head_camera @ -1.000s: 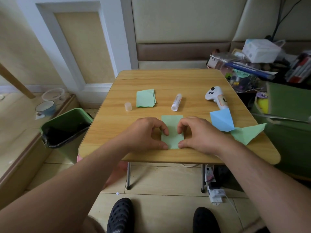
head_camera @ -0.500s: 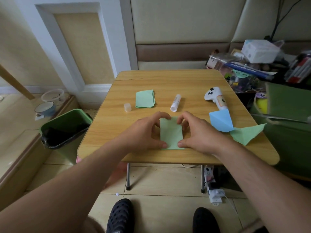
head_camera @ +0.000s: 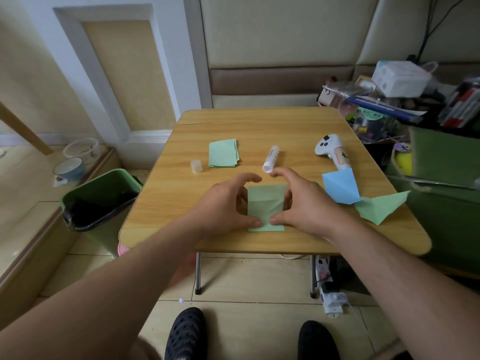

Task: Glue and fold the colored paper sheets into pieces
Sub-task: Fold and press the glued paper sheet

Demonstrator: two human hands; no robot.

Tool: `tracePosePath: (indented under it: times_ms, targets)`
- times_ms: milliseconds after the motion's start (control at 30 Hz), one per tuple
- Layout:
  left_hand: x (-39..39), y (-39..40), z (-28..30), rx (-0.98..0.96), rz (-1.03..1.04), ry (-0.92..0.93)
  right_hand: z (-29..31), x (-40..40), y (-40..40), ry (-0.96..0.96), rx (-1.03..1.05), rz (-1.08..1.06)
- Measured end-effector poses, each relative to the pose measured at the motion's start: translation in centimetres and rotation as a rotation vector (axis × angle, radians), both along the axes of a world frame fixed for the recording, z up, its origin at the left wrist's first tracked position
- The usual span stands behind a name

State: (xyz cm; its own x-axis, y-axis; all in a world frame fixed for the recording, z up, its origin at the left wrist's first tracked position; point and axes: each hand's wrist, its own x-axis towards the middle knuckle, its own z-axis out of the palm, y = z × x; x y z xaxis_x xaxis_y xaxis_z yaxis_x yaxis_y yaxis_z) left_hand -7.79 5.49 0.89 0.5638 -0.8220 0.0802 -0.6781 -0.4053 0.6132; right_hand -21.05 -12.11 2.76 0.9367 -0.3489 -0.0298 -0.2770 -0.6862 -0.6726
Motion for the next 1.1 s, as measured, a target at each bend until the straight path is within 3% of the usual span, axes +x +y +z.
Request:
tracePosePath:
  times_ms: [333,733,1100]
  targets:
    - [0.7,-0.1,-0.6,0.046,-0.068,-0.157,-0.1,0.1,-0.1,0.099,-0.013,0.021]
    - [1.3,0.5,0.0,0.080,-0.085,-0.102,1.0,-0.4,-0.6,0.111,-0.087,0.033]
    - [0.5,-0.3,-0.6,0.059,0.001,-0.168,0.2,0.2,0.0,0.063,-0.066,0.039]
